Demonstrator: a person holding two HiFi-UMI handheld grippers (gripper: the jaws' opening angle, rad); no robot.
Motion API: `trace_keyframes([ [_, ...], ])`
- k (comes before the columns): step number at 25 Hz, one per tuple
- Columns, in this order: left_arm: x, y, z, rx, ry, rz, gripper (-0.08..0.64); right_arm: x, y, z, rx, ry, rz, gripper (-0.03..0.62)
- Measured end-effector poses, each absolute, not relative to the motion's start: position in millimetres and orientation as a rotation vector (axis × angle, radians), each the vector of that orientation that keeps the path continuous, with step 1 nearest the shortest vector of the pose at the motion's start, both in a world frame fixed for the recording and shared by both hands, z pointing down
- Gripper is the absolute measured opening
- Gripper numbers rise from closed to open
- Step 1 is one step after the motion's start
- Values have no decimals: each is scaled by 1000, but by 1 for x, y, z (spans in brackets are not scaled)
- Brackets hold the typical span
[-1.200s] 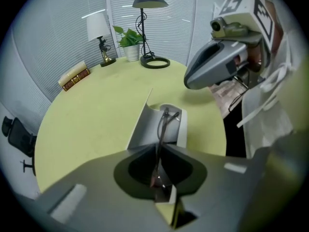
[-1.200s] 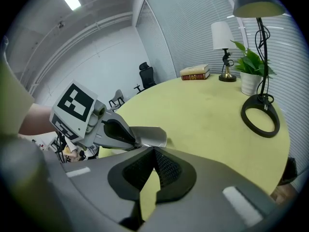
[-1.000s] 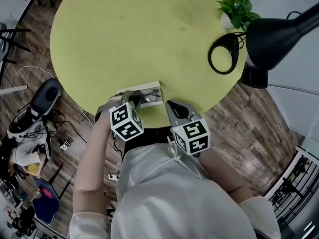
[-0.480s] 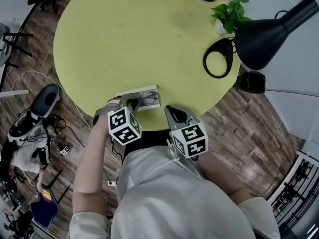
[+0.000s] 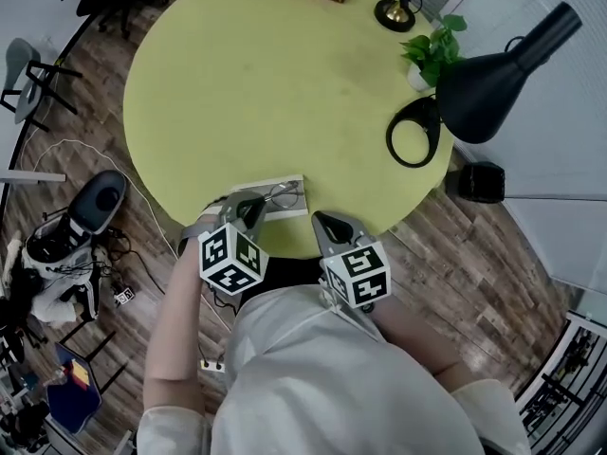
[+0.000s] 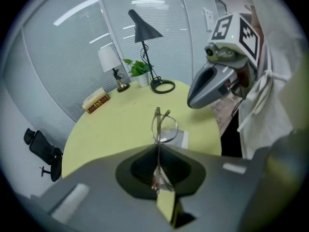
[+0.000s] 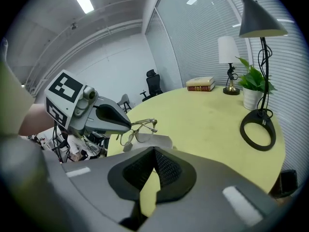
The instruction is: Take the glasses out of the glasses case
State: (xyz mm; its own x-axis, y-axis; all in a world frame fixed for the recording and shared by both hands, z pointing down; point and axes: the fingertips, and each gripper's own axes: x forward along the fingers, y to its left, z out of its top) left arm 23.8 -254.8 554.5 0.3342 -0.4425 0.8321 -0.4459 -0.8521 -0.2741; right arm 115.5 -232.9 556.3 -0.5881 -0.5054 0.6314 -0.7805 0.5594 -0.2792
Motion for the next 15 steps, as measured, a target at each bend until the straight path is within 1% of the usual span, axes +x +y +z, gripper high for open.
trace_keyframes([
  [9,8,-259,485,2484,-1360,1023,15,104,-243,515,1030,-2389,603,0],
  [15,-9,-260,442,2394,-1618,616,15,101,-259,483,1070,-2435,486,0],
])
